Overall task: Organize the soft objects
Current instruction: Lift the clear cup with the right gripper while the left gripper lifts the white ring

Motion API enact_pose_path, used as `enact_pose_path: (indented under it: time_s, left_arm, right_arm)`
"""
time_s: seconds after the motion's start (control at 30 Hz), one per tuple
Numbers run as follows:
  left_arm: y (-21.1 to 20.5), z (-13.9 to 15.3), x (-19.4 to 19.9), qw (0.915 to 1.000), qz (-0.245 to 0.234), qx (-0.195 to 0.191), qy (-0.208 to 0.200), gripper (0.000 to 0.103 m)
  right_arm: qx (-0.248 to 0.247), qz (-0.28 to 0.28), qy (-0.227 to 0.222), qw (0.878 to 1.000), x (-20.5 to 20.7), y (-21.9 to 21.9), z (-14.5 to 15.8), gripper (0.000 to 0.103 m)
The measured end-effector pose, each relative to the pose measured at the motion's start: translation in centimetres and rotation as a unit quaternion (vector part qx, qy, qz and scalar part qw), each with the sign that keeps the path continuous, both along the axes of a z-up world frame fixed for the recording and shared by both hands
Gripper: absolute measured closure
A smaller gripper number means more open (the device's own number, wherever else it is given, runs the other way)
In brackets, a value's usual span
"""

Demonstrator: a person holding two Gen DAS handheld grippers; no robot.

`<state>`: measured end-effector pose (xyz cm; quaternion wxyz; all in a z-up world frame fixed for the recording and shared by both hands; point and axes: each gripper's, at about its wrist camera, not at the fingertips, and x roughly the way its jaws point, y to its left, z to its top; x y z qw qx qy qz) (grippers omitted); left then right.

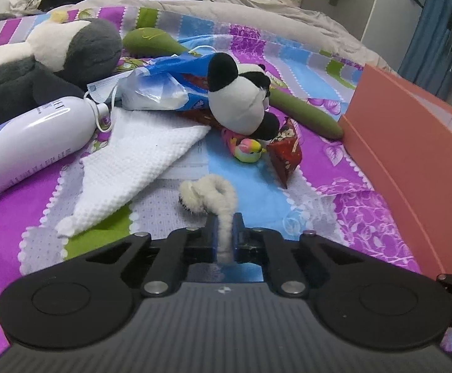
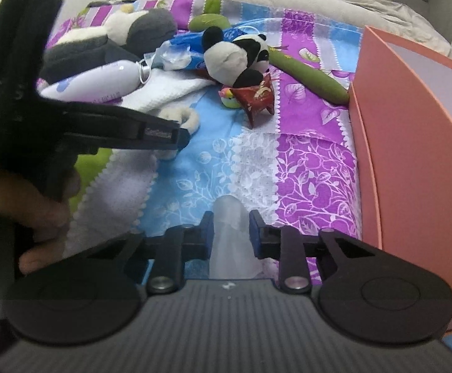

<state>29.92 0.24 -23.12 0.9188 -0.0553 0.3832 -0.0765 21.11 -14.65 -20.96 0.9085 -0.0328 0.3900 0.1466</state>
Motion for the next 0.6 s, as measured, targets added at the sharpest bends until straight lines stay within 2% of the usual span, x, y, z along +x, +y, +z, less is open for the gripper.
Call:
enact_pose_path:
  time_s: [0.13,0.47,0.6]
  left_arm:
    - [0.4,1.1,-1.2,0.9998,0.002,-0.019,0.000,0.093]
    - [1.0,5.0,-6.7,0.9989,0.007,-0.045,-0.013,0.093]
    - [1.5,6.6,-9.1,0.9974,0.011,-0.069,-0.016,0.093]
  right_arm:
    - [0.009,-0.008,-0.002,1.000,-0.5,-0.7,0.7,0.077]
    - [0.023,-0.023,-0.042,0.999,-3.1,-1.7,4.4,0.078]
    - [0.034,-0.025,-0.052,0.998,-4.2,-2.3,5.9,0.077]
